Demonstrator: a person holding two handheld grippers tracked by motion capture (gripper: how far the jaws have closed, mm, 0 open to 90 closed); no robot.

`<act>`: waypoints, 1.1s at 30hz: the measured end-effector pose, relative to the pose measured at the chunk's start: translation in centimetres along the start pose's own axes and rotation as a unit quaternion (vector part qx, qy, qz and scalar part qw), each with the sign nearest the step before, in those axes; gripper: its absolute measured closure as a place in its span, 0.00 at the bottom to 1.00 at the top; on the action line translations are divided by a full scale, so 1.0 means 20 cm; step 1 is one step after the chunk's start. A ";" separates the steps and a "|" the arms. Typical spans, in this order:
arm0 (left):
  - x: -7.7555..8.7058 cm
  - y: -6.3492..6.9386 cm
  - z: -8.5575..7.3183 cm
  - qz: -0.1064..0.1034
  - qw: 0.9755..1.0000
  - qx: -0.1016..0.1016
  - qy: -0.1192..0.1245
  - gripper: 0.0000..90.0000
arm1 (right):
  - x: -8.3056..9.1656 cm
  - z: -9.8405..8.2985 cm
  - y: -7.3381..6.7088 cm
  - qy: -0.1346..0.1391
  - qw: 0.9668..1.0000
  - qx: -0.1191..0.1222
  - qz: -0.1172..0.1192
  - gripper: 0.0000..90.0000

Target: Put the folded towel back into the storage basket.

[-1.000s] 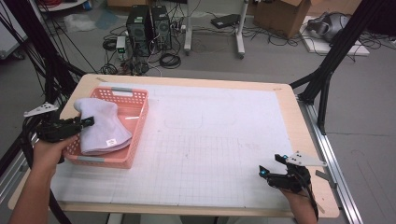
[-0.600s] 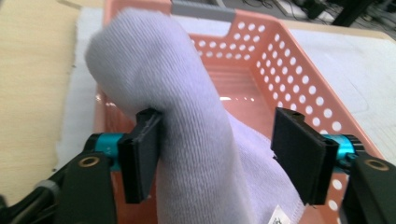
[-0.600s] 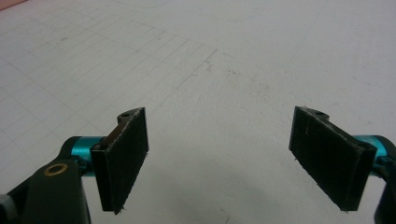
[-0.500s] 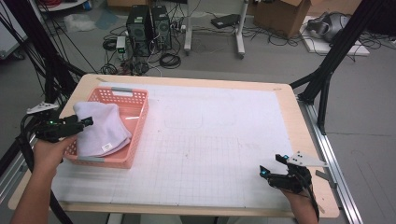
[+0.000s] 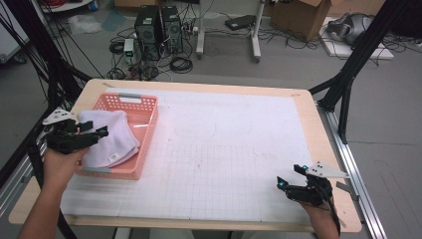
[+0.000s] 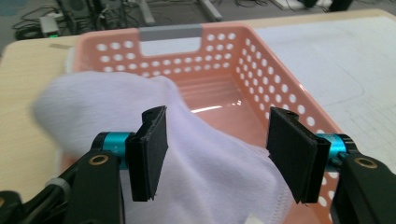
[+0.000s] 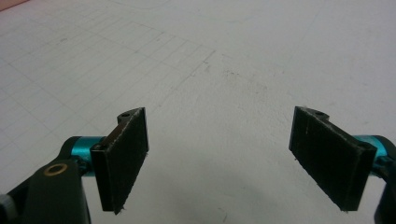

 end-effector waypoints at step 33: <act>-0.36 -0.07 -0.15 0.099 0.948 0.062 -0.296 0.47 | -0.01 -0.01 0.01 -0.006 1.000 0.001 0.007 0.21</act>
Point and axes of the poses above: each handheld gripper's, and its own axes: x roughly backward along the jaws, z roughly out of its top, y roughly to its right, the point moved 6 cm from there along -x, roughly forward along the jaws, and after that the axes turned 8 degrees about -z, right-handed, at the moved point
